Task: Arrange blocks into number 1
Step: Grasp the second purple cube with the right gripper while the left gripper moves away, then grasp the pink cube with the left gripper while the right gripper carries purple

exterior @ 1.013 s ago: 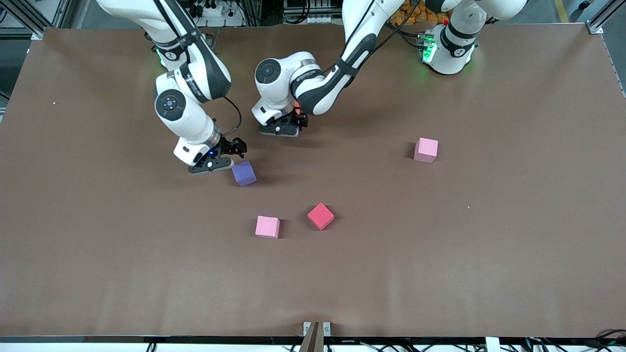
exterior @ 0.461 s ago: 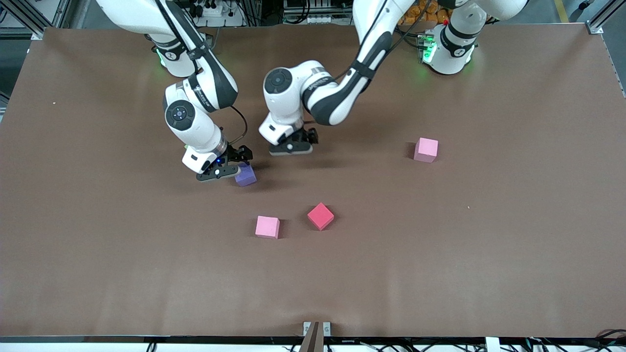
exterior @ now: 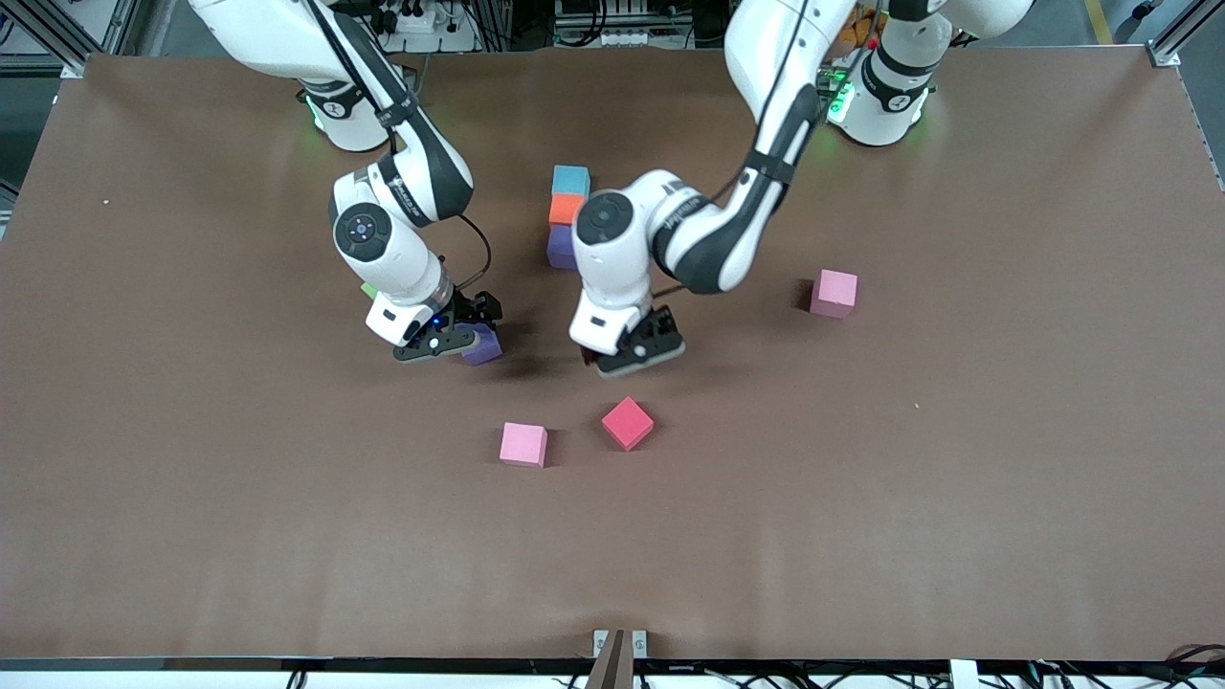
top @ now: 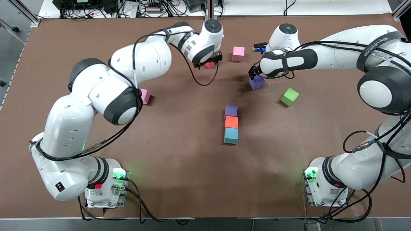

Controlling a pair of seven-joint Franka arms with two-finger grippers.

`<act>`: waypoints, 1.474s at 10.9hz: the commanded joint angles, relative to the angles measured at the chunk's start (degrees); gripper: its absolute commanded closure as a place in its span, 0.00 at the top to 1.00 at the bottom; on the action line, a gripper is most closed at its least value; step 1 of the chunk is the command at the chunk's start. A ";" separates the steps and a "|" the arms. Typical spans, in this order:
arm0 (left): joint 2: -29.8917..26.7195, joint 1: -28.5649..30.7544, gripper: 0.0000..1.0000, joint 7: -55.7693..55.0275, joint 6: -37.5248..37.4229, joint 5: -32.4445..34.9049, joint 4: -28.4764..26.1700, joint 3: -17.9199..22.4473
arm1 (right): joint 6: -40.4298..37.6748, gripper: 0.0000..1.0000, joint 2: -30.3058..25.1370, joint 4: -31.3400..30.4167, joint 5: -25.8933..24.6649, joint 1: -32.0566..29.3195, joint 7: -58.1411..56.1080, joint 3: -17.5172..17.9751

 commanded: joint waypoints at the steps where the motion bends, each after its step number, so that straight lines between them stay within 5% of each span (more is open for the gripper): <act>1: 3.85 1.41 1.00 -2.92 1.93 -0.33 5.41 0.07 | 0.39 1.00 1.46 1.40 0.21 0.69 -0.67 0.07; 6: 7.91 2.73 1.00 -6.62 9.50 -0.24 8.16 0.16 | 2.77 1.00 2.87 0.71 0.29 2.01 -0.67 0.07; 11: 2.56 5.54 1.00 3.98 -0.31 -1.38 6.22 -0.63 | 3.03 0.94 2.87 -1.23 -0.23 1.31 -1.46 -0.20; 13: -2.26 7.38 1.00 10.57 -2.27 -2.35 -0.51 -0.98 | 4.77 0.81 3.13 -1.84 -0.23 1.22 -1.73 -0.29; 16: -16.57 11.24 1.00 27.16 -2.28 -2.44 -21.57 -1.07 | 5.14 0.65 3.05 -1.50 0.55 1.83 -0.07 -0.29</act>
